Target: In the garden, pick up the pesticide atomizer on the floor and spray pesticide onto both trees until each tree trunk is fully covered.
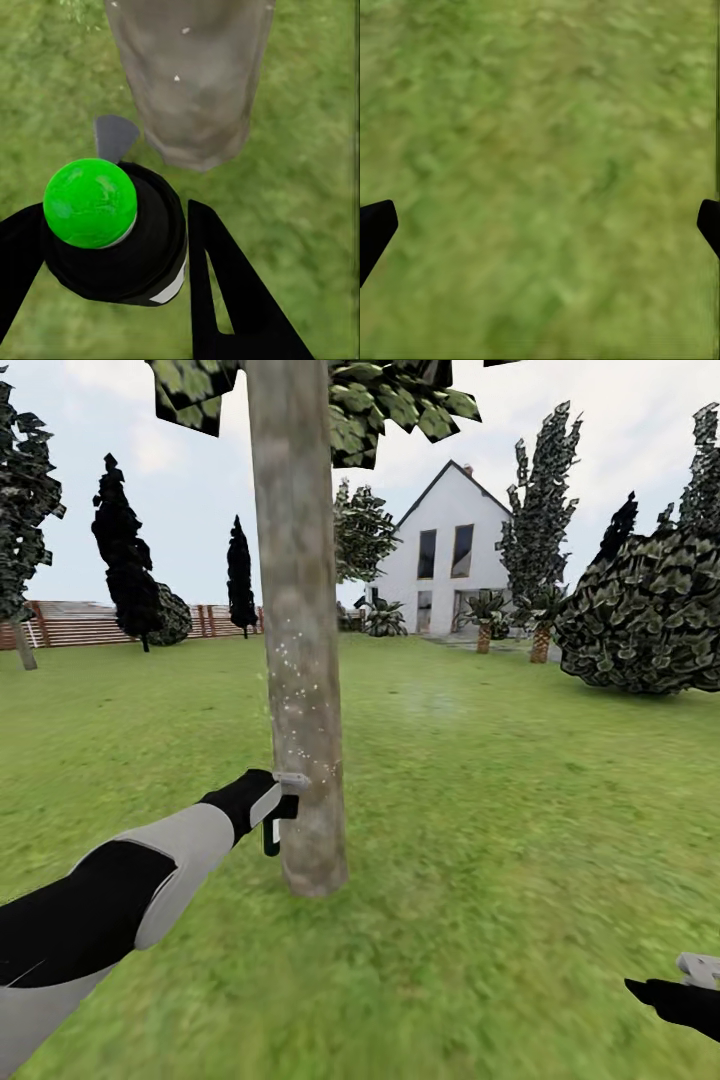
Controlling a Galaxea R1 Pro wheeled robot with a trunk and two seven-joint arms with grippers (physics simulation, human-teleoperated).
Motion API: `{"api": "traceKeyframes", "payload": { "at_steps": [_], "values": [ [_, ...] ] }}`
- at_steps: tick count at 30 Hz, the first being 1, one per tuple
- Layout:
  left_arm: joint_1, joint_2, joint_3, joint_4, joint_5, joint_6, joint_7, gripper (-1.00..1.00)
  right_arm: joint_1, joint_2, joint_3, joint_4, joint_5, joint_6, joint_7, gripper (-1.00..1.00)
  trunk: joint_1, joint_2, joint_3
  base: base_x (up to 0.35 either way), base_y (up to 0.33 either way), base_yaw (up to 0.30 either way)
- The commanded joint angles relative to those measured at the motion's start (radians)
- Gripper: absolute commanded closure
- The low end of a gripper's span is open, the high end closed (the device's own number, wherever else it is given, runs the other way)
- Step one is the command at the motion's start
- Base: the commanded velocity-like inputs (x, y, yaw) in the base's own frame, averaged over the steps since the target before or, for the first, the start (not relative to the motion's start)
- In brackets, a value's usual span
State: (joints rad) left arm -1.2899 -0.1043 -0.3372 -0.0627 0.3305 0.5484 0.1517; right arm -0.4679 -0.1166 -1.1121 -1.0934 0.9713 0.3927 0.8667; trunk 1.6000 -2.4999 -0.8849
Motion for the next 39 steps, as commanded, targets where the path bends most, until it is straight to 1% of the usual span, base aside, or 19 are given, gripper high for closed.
{"api": "traceKeyframes", "payload": {
  "at_steps": [1, 4, 6, 8, 13, 19, 22, 30, 39],
  "values": [
    [0.020, -0.004, -0.003, 0.000, -0.002, -0.007, -0.001, 1.00, 0.000, 0.000, 0.000, 0.000, 0.000, 0.000, 0.000, -1.00, 0.000, 0.000, 0.000, 0.142, -0.312, 0.017],
    [0.065, -0.006, -0.002, 0.000, -0.002, -0.056, -0.001, 1.00, 0.000, 0.000, 0.000, 0.000, 0.000, 0.000, 0.000, -1.00, 0.000, 0.000, 0.000, 0.171, -0.310, 0.005],
    [0.092, -0.007, -0.002, 0.000, -0.002, -0.103, -0.001, 1.00, 0.000, 0.001, 0.000, 0.000, 0.000, 0.000, 0.000, -1.00, 0.000, 0.000, 0.000, 0.186, -0.310, 0.084],
    [0.102, -0.008, -0.002, 0.000, -0.002, -0.125, -0.001, 1.00, 0.000, 0.002, 0.000, 0.000, 0.000, 0.000, 0.000, -1.00, 0.000, 0.000, 0.000, 0.192, -0.310, 0.218],
    [0.110, -0.009, -0.002, 0.000, -0.002, -0.131, -0.001, 1.00, 0.000, 0.002, 0.000, 0.000, 0.000, 0.000, 0.000, -1.00, 0.000, 0.000, 0.000, 0.190, -0.307, 0.246],
    [0.112, -0.009, -0.003, 0.000, -0.001, -0.130, -0.001, 1.00, 0.000, 0.002, 0.000, 0.000, 0.000, 0.000, 0.000, -1.00, 0.000, 0.000, 0.000, 0.048, -0.075, 0.250],
    [0.112, -0.010, -0.003, 0.000, -0.001, -0.130, -0.001, 1.00, 0.000, 0.002, 0.000, 0.000, 0.000, 0.000, 0.000, -1.00, 0.000, 0.000, 0.000, 0.159, -0.222, 0.233],
    [0.112, -0.023, -0.003, 0.000, -0.001, -0.130, 0.000, 1.00, 0.000, 0.002, 0.000, 0.000, 0.000, 0.000, 0.000, -1.00, 0.000, 0.000, 0.000, 0.126, -0.318, 0.027],
    [0.112, -0.023, -0.003, 0.000, -0.001, -0.130, 0.000, 1.00, 0.000, 0.006, 0.000, 0.000, 0.001, 0.000, 0.000, -1.00, 0.000, 0.000, 0.000, 0.084, -0.338, 0.231]
  ]
}}
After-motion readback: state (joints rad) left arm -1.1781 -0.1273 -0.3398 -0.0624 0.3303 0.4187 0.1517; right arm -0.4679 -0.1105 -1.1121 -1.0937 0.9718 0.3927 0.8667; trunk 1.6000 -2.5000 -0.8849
